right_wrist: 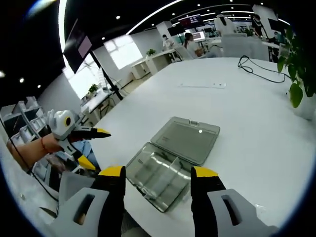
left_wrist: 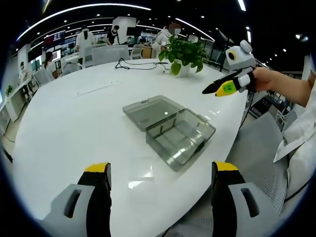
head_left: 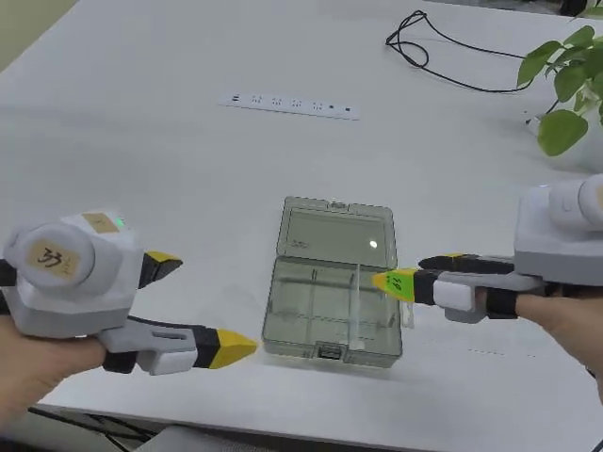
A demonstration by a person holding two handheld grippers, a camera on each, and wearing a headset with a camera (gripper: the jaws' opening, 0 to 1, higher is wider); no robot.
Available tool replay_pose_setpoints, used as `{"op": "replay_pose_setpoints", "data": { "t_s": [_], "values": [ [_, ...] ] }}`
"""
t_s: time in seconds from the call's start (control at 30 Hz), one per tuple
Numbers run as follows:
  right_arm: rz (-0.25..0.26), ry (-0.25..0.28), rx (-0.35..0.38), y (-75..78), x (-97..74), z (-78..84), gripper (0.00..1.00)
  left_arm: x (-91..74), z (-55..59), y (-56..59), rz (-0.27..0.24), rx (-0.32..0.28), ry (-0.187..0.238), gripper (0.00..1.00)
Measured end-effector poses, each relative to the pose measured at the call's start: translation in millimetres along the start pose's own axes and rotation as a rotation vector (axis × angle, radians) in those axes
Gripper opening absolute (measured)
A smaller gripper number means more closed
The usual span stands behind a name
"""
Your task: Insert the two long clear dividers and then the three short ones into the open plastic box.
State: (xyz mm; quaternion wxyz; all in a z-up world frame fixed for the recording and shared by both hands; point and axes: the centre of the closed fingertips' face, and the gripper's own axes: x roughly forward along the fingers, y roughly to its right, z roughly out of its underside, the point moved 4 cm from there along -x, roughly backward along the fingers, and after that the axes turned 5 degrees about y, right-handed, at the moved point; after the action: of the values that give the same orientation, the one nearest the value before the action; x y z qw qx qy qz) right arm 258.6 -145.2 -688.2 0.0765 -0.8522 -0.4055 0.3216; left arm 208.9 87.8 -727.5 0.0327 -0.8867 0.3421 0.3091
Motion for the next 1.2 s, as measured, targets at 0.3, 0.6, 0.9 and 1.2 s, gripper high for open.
{"op": "replay_pose_setpoints", "data": {
  "t_s": [0.3,0.6,0.9,1.2],
  "values": [
    [-0.040,0.077,-0.133,9.9,-24.9,-5.0,0.62,9.4,29.0,-8.3,-0.073,-0.100,-0.101,0.79],
    [-0.098,0.111,-0.202,13.9,-39.7,4.6,0.70,21.2,42.8,-19.9,-0.123,-0.072,-0.207,0.68],
    [-0.110,0.145,-0.244,17.7,-54.6,5.3,0.71,37.8,58.4,-21.9,-0.131,-0.047,-0.305,0.56],
    [-0.104,0.174,-0.245,19.2,-61.4,6.4,0.69,43.1,70.4,-27.5,-0.151,-0.019,-0.374,0.54]
  ]
}}
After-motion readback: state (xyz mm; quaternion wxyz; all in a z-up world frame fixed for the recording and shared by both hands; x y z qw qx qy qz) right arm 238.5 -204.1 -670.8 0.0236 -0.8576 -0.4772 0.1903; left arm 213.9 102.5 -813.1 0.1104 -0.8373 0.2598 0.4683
